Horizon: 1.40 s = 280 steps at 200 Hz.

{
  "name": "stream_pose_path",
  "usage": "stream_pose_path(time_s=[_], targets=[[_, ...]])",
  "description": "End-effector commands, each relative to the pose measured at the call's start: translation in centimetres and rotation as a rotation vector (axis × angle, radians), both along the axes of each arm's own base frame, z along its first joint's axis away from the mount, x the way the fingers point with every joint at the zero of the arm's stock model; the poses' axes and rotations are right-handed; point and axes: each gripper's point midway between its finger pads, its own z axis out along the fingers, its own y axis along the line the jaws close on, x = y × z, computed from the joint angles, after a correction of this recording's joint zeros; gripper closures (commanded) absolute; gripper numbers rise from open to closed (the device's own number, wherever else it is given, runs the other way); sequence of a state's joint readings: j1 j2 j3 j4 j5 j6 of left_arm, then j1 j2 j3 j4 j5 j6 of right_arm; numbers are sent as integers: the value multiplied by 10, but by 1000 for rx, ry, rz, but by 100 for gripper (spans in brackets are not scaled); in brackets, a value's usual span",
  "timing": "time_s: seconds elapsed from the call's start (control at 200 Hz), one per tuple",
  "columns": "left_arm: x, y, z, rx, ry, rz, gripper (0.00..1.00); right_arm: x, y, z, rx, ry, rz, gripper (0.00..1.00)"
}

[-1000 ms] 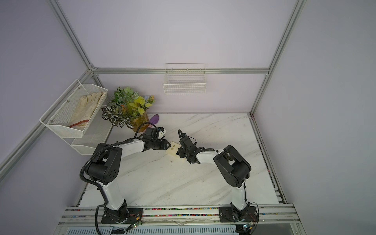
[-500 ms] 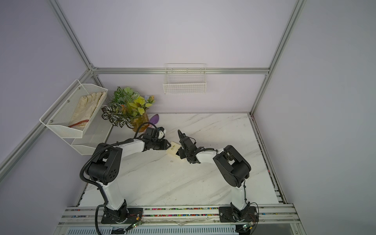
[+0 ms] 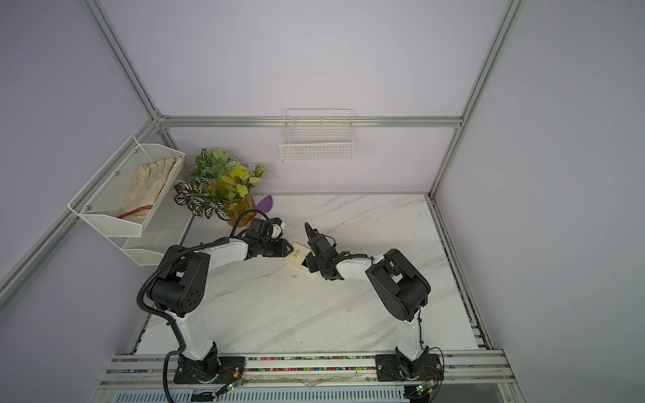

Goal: Place the earrings into the drawer-style jewelry box
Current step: Insert the earring into the inner lining.

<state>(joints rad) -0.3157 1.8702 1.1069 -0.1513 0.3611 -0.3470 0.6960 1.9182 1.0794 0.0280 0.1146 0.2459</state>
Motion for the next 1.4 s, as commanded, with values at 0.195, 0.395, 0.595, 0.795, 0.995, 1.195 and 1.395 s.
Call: stream_pose_path(time_s=[0.195, 0.395, 0.595, 0.795, 0.995, 1.195, 1.395], targets=[[5, -2, -10, 35, 18, -12, 67, -10, -6, -9, -28, 74, -1, 66], [5, -2, -9, 34, 14, -11, 67, -5, -2, 11, 7, 43, -8, 56], [5, -2, -10, 35, 18, -13, 67, -2, -1, 38, 45, 2, -22, 53], [5, -3, -9, 33, 17, -15, 67, -3, 0, 60, 83, -26, -22, 52], [5, -3, -9, 34, 17, -14, 67, -3, 0, 67, 94, -29, -22, 58], [4, -5, -10, 35, 18, -17, 67, -2, 3, 64, 78, 3, -18, 77], [5, -6, -10, 33, 19, -20, 67, 3, 7, 50, 49, 34, -19, 86]])
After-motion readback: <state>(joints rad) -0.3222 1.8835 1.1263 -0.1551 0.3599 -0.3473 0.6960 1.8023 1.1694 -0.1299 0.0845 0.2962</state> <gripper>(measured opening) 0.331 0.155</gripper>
